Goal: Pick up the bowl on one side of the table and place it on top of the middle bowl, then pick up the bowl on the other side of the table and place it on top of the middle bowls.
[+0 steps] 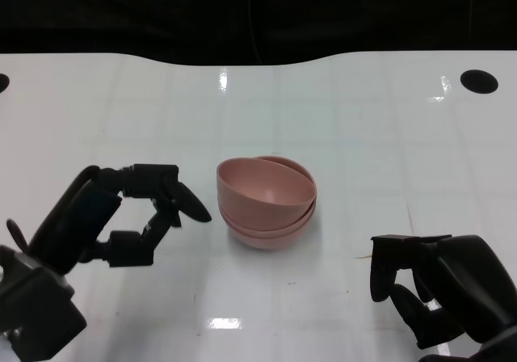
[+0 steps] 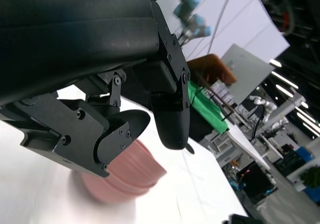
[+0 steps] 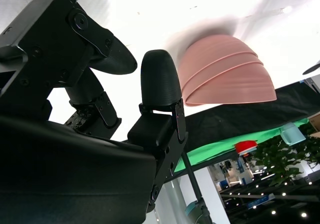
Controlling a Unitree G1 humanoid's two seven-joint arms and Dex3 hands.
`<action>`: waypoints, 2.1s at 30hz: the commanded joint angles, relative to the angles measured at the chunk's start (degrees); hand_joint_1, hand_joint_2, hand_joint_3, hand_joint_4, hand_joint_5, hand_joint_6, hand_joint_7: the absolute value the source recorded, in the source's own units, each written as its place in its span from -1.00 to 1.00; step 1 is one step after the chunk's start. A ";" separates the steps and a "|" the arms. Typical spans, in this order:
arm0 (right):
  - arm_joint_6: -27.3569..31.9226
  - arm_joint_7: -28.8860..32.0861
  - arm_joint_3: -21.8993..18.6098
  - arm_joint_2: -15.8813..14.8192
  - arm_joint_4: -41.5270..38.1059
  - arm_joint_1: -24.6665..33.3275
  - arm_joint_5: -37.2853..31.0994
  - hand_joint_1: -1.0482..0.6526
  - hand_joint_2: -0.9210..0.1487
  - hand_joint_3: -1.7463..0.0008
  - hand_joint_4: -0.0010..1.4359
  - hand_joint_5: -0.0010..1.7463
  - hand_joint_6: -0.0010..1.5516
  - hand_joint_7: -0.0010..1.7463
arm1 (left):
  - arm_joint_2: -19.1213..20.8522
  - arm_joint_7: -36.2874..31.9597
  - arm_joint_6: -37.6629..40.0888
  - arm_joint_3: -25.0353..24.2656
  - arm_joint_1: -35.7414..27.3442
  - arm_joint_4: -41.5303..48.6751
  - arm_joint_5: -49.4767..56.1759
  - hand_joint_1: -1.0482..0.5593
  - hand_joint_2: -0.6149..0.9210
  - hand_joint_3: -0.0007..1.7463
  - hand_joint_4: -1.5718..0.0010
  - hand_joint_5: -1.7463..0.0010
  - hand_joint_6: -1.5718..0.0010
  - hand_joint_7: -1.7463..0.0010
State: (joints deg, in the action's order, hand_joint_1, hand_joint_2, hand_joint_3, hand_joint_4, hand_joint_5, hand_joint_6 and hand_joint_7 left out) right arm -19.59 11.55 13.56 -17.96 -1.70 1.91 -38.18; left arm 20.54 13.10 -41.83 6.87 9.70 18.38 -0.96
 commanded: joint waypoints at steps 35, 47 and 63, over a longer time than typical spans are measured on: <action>-6.99 4.59 -0.91 1.74 -9.52 -2.35 5.44 0.17 0.46 -0.81 0.32 1.00 0.11 0.73 | -7.26 5.88 17.00 -6.11 -10.14 -3.89 -5.75 0.01 0.67 -0.08 0.00 -1.00 0.10 -0.79; -4.32 0.62 -1.35 2.90 -6.15 0.16 9.52 0.18 0.48 -0.82 0.32 1.00 0.11 0.74 | -7.42 4.71 23.92 -6.36 -15.11 -12.01 -4.03 0.13 0.49 0.25 0.05 -1.00 0.10 -0.77; -2.12 -2.82 -3.28 3.16 1.16 6.35 11.41 0.16 0.42 -0.83 0.29 1.00 0.07 0.76 | -8.77 2.69 28.67 -6.99 -18.53 -18.51 -2.31 0.08 0.48 0.26 -0.01 -1.00 0.07 -0.74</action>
State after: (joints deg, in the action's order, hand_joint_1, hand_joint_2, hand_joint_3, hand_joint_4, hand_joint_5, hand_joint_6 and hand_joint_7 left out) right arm -22.04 9.14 11.32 -14.61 -1.56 7.61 -27.94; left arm 11.52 16.51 -13.85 0.41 -8.40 0.83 -3.25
